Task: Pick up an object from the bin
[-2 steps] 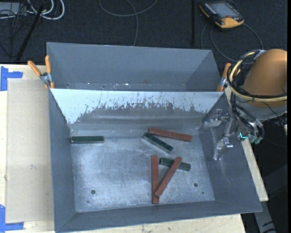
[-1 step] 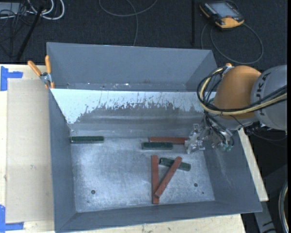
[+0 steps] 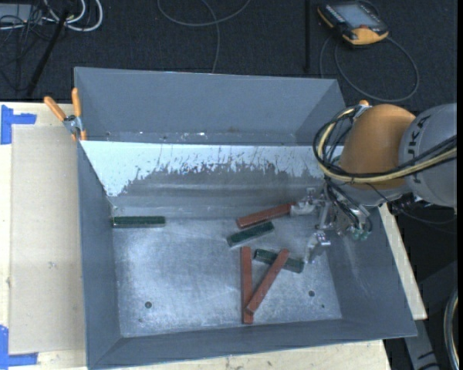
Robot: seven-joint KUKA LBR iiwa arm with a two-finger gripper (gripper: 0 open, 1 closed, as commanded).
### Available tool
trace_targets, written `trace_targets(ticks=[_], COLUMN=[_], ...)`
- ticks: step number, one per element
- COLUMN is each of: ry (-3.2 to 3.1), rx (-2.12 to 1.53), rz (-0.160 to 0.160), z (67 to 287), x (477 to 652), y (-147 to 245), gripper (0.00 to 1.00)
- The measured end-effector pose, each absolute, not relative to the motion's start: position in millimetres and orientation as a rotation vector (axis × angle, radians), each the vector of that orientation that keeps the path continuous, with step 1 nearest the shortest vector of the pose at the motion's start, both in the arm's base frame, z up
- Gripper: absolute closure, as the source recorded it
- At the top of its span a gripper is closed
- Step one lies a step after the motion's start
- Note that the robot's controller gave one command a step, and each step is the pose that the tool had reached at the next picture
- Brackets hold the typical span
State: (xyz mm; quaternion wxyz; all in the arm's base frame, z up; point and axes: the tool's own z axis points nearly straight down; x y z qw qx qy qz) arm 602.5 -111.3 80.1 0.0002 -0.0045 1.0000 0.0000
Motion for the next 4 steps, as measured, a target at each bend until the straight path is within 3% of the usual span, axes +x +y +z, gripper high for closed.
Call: trace_targets(ticks=[1, 2, 3, 4], ry=[3.141, 3.092, 3.091, 3.074], rx=[-0.015, -0.513, -0.514, -0.640], rz=[0.000, -0.006, -0.007, 0.001], z=[80, 75, 75, 212], x=[602.5, 534.2, 534.2, 551.0], y=[-111, -62, -62, -51], gripper=[0.00, 1.00, 1.00, 1.00])
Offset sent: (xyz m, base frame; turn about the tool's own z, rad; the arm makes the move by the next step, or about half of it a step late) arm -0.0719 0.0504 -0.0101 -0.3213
